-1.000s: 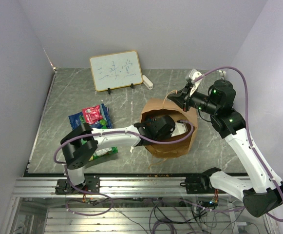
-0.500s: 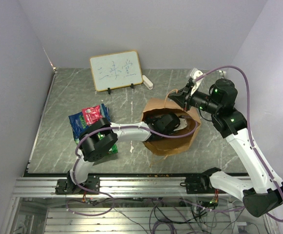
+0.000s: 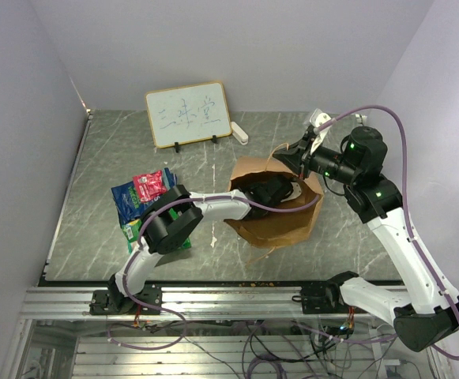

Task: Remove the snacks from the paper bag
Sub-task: Take out the snack from the paper bag.

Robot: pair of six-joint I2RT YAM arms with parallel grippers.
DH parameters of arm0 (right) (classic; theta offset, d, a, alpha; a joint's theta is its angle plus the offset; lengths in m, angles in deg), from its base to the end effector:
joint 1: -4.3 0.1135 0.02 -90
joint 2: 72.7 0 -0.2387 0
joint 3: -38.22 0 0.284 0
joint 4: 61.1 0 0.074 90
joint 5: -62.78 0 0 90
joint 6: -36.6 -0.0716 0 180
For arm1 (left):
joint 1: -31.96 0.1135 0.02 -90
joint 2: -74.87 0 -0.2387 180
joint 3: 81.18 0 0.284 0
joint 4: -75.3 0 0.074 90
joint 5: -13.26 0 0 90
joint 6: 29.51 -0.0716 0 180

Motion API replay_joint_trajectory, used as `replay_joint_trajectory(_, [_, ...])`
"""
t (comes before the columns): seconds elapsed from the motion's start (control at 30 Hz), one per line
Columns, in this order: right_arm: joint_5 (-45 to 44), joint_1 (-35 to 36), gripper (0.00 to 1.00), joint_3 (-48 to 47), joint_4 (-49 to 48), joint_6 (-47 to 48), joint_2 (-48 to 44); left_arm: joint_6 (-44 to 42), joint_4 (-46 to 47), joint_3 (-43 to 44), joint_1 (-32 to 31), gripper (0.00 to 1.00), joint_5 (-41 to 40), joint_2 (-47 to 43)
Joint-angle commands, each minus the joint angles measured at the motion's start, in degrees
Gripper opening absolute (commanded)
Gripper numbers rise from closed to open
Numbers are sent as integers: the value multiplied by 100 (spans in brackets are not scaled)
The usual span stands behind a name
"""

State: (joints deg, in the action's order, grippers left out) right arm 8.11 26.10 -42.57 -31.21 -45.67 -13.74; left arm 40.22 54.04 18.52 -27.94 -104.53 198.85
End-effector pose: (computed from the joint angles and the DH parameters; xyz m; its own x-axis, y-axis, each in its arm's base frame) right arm 0.2554 0.1468 0.4051 -0.0167 -0.1249 -0.9920 -0.8445 0.5329 -0.0528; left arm 0.2839 -0.4232 0.0966 -0.1274 0.8308 -0.5417 0.6883 0.4673 0.5548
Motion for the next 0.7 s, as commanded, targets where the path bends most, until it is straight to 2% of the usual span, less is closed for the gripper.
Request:
replay_joint_trajectory(0.0, [-55, -9, 0, -17, -55, -65, -105, 90, -297, 195, 0, 18, 122, -271])
replay_joint_trajectory(0.13, [-156, -9, 0, 18, -50, -74, -113, 422, -502, 101, -64, 15, 497, -842])
replay_joint_trajectory(0.37, [-312, -10, 0, 126, -90, -83, -97, 1009, -908, -336, -295, 11, 1862, -2062])
replay_joint_trajectory(0.67, [-666, -9, 0, 171, -117, -9, -5, 2063, -1405, -625, -365, 7, 3151, -3522])
